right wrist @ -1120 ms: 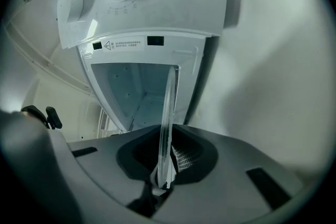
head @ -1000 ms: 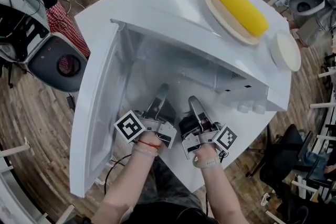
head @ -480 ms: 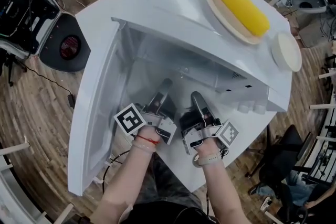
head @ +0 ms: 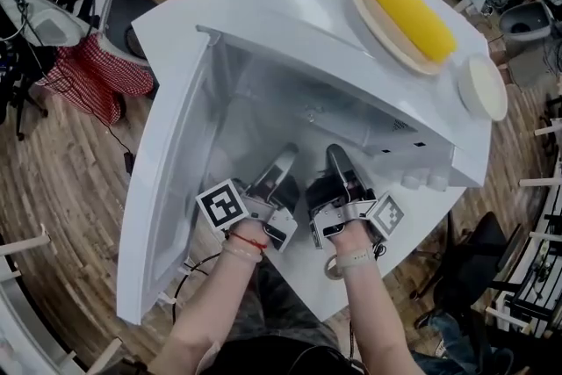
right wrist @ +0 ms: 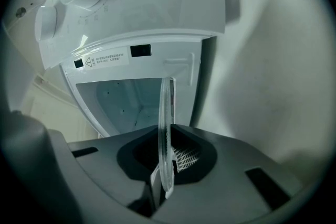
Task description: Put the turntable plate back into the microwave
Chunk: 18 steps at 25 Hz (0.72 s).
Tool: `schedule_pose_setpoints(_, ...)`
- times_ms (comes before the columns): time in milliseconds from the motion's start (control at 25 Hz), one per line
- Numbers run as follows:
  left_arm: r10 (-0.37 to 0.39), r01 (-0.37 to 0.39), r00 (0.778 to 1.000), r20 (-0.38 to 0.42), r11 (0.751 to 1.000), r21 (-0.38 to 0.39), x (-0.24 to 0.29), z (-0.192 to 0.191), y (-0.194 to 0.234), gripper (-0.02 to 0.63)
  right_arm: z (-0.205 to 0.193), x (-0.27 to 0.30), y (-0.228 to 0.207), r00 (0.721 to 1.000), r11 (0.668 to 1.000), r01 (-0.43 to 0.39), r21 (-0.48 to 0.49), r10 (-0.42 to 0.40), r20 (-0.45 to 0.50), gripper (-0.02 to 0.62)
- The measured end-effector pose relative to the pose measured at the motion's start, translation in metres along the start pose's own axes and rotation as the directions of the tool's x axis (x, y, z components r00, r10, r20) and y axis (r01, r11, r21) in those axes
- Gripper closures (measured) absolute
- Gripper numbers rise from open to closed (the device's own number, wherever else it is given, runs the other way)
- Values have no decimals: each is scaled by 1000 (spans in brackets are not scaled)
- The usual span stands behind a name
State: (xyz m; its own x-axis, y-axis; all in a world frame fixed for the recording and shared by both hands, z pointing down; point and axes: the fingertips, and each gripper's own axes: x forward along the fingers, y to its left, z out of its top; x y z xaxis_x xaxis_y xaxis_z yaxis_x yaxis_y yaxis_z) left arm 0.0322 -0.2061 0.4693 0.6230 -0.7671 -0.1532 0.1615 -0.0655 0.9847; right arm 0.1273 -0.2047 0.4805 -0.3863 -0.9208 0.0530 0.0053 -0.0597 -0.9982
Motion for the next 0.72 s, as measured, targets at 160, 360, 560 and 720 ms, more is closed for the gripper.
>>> schedule_pose_setpoints(160,0,0,1000,-15,1000,-10,-2,-4,0,561,2,3,1,1000,1000,-3,-1,3,6,556)
schedule_pose_setpoints(360,2,-2,1000,-20,1000,-19,-2,-5,1,563,1,3,0,1000,1000,-2,-14,2,1,555)
schedule_pose_setpoints(560,26,-27,999,-18,999,-35,-1,-4,2,563,1,4,2,1000,998,13,-60,-14,-8,555)
schedule_pose_setpoints(720,34,-35,999,-18,999,-40,0,-4,2,563,0,2,4,999,994,25,-103,-27,-18,554)
